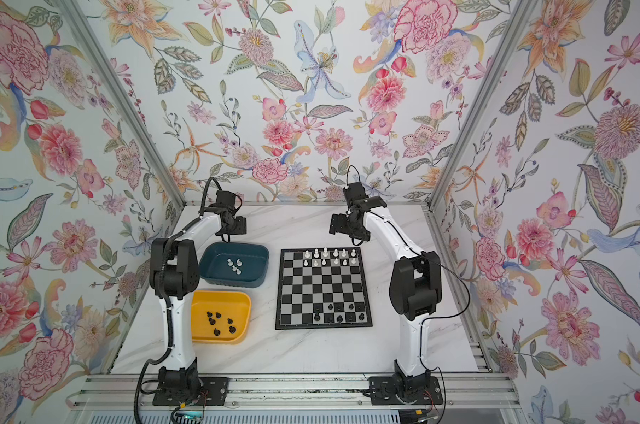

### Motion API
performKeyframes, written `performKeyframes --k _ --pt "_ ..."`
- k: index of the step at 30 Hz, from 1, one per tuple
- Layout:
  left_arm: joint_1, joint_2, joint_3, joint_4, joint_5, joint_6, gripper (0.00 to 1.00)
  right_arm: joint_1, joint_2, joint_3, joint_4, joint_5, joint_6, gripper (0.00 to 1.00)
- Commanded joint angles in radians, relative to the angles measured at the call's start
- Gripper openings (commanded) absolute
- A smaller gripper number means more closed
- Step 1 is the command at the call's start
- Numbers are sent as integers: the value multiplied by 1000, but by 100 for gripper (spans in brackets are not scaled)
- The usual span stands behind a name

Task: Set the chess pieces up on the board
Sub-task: 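Lower the left gripper over the white pieces in the teal tub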

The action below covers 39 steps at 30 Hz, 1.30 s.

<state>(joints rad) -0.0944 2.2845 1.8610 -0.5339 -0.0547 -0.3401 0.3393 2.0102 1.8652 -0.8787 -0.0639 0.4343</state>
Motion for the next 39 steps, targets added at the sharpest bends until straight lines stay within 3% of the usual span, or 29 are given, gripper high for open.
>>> performKeyframes --k 1,39 --pt "-3 -29 -33 -38 10 4 75 -2 6 -24 -25 -19 -4 96" --pt "-97 -346 -531 91 -2 -40 70 -8 -190 -324 41 -34 -22 98"
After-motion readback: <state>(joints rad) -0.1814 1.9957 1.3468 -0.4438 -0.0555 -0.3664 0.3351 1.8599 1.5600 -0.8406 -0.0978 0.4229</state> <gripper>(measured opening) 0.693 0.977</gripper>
